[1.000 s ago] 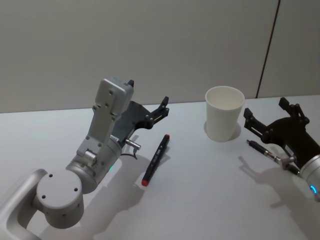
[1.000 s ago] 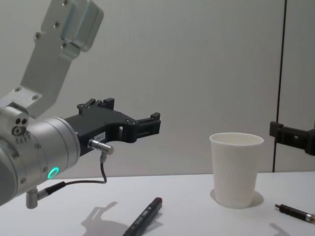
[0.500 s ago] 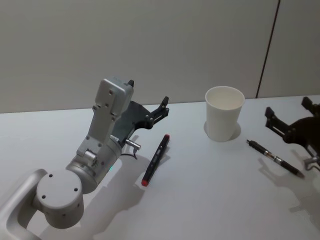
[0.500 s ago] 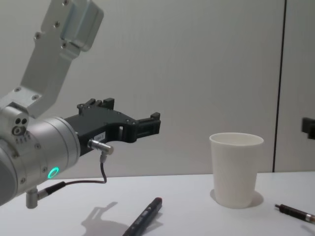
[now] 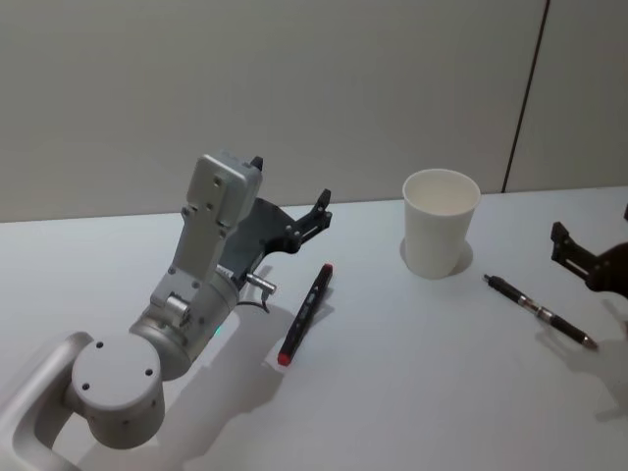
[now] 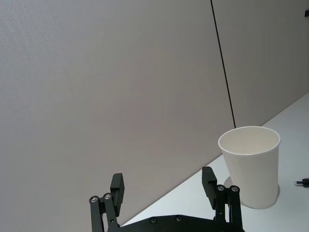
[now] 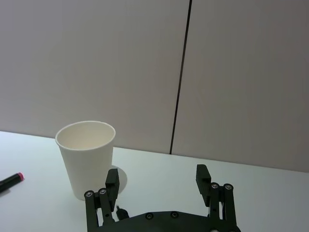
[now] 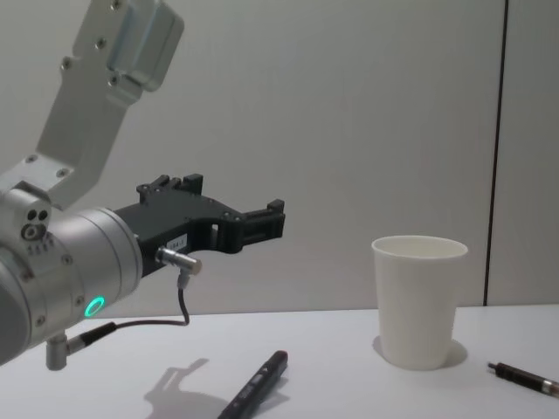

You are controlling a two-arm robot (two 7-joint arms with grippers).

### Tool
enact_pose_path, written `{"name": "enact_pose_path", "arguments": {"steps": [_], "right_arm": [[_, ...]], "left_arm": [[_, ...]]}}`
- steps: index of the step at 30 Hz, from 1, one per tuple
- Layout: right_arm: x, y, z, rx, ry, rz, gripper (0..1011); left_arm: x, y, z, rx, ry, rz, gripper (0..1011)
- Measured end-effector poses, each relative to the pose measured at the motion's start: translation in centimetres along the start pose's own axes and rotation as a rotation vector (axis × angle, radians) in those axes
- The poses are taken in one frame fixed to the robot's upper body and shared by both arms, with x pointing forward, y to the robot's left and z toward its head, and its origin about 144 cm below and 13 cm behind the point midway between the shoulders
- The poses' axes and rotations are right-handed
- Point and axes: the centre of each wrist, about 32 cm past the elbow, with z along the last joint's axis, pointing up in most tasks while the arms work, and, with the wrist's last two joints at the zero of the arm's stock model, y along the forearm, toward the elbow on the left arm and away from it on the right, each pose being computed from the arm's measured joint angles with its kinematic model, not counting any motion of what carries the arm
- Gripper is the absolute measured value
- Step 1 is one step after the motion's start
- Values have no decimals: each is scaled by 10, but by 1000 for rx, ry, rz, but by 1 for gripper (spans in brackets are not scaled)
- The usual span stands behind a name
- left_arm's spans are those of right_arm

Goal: Place the pen into the pen holder.

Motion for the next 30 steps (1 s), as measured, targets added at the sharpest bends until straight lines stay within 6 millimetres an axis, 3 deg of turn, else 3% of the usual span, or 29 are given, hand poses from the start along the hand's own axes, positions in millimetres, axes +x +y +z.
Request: {"name": "enact_pose_path", "arguments": {"steps": [16,30], "right_arm": [[-5,14,7,-150,-32,-11,1001],[-15,25,-1,-287,-36,-7,1002]], "left_arm": [[0,0,0,0,0,0,1003],[0,0,0,0,0,0,1003]]}}
